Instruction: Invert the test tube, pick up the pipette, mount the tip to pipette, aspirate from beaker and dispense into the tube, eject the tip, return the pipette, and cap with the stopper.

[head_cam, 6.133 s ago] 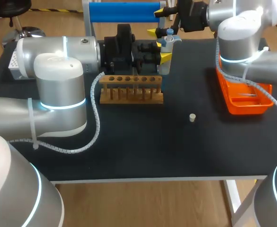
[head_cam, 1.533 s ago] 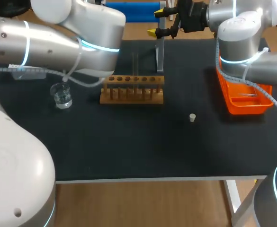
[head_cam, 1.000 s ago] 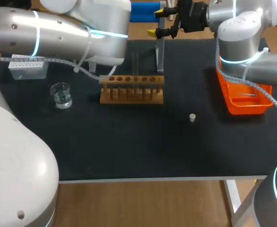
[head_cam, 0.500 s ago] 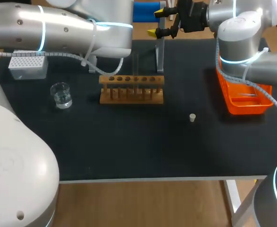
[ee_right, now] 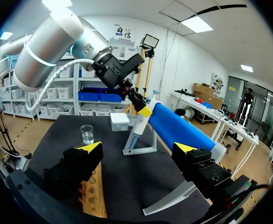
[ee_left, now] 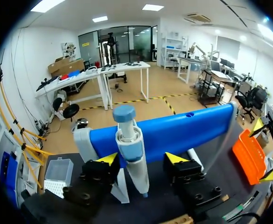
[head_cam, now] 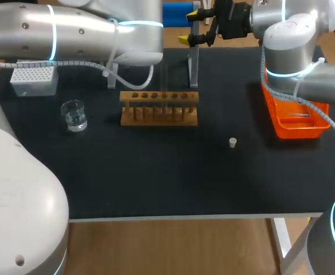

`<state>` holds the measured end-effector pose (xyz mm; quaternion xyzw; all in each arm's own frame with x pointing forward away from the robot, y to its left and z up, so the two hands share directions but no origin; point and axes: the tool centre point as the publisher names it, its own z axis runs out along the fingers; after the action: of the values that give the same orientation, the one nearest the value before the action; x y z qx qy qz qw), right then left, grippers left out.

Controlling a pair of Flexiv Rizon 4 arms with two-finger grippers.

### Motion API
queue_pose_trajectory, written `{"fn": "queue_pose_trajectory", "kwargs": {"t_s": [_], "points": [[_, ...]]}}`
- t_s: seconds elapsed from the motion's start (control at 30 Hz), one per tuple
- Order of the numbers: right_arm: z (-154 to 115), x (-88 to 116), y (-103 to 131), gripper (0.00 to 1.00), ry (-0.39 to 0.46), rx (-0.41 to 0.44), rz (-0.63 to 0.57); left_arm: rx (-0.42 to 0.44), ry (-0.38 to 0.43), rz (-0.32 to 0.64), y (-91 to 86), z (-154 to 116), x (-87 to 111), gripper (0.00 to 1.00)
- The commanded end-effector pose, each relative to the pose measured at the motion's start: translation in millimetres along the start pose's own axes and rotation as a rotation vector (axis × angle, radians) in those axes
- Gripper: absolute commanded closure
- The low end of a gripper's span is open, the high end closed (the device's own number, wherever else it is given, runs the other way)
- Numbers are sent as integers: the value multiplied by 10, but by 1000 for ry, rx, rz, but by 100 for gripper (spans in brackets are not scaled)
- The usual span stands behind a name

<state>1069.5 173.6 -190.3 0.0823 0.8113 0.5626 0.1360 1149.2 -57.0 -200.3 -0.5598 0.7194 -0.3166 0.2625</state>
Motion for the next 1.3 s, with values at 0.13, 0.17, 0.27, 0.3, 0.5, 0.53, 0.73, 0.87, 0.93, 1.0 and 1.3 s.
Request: {"fn": "queue_pose_trajectory", "kwargs": {"t_s": [0.13, 0.17, 0.27, 0.3, 0.5, 0.53, 0.73, 0.87, 0.93, 1.0, 1.3], "points": [[-11, -6, 6, 0, 4, 4, 1, 14, -3, -3, -29, -138, 14, 0], [-11, -6, 6, 0, 4, 4, 1, 18, -2, -3, -39, -165, 22, 0], [-11, -6, 6, 0, 4, 4, 1, 28, 2, -3, -57, -273, 76, 0], [-11, -6, 6, 0, 4, 4, 1, 32, 6, 1, -63, -316, 102, 0], [-11, -6, 6, 0, 4, 4, 1, 74, 62, 35, -70, -603, 239, 0], [-11, -6, 6, 0, 4, 4, 1, 96, 88, 42, -74, -671, 270, 0], [-11, -6, 6, 0, 4, 4, 1, 211, 285, 132, -40, -1107, 511, 0], [-11, -6, 6, 0, 4, 4, 1, 267, 405, 197, 40, -1337, 633, 0], [-11, -6, 6, 0, 4, 4, 1, 294, 457, 228, 89, -1433, 698, 0], [-11, -6, 6, 0, 4, 4, 1, 315, 508, 265, 138, -1505, 752, 0], [-11, -6, 6, 0, 4, 4, 1, 399, 689, 403, 351, -1659, 1007, 0]]}}
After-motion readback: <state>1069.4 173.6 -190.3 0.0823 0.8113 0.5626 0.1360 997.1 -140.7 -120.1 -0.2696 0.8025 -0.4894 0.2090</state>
